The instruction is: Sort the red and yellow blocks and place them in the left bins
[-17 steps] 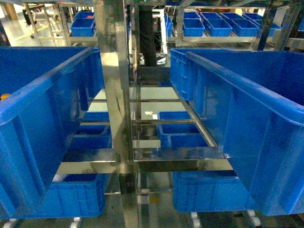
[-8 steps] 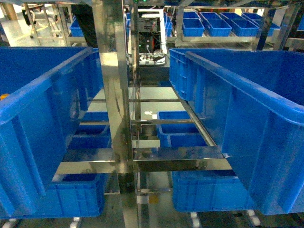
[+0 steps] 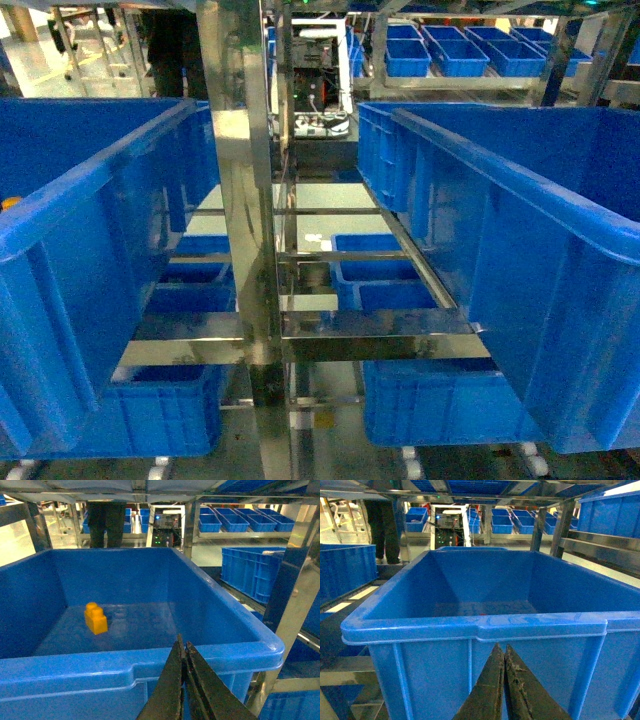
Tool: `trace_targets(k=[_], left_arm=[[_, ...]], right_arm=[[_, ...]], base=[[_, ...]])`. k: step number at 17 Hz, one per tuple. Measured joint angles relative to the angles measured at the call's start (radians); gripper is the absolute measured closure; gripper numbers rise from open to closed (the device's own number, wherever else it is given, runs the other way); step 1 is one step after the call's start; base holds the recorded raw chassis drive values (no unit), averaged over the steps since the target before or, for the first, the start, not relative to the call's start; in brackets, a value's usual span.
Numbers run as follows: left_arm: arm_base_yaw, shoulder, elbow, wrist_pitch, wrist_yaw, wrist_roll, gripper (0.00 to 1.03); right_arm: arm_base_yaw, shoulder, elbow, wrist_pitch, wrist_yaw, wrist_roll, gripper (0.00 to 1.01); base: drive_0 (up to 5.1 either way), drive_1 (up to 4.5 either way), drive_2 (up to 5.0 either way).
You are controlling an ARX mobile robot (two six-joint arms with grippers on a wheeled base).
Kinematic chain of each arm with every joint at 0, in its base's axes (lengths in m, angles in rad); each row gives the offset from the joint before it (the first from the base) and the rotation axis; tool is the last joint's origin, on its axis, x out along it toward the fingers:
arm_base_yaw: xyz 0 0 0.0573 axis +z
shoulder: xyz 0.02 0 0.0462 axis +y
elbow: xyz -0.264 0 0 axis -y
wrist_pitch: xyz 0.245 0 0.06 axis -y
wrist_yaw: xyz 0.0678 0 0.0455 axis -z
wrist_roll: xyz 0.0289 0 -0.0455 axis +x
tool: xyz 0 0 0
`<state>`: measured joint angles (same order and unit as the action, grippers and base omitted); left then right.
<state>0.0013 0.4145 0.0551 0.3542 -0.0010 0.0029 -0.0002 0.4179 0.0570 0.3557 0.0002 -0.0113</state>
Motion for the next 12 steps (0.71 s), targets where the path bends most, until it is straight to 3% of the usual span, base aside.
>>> trace_targets(k=[4,7,12], left_arm=[[0.0,-0.078,-0.018,-0.056,0.0,0.0,1.01],[0.0,-0.09,-0.04,-0.031,0.002,0.0,1.01],[0.0,-0.171,-0.04,-0.108,0.0,0.0,1.01]], right_arm=[[0.0,-0.079,-0.02,-0.056,0.0,0.0,0.99],[0.0,-0.091,-0.044,-0.021,0.0,0.0,0.99],[0.0,-0.171,-0.044,-0.105,0.0,0.0,0.99]], base=[[0.0,0.0,0.0],[0.0,0.0,0.0],[0.0,0.0,0.0]])
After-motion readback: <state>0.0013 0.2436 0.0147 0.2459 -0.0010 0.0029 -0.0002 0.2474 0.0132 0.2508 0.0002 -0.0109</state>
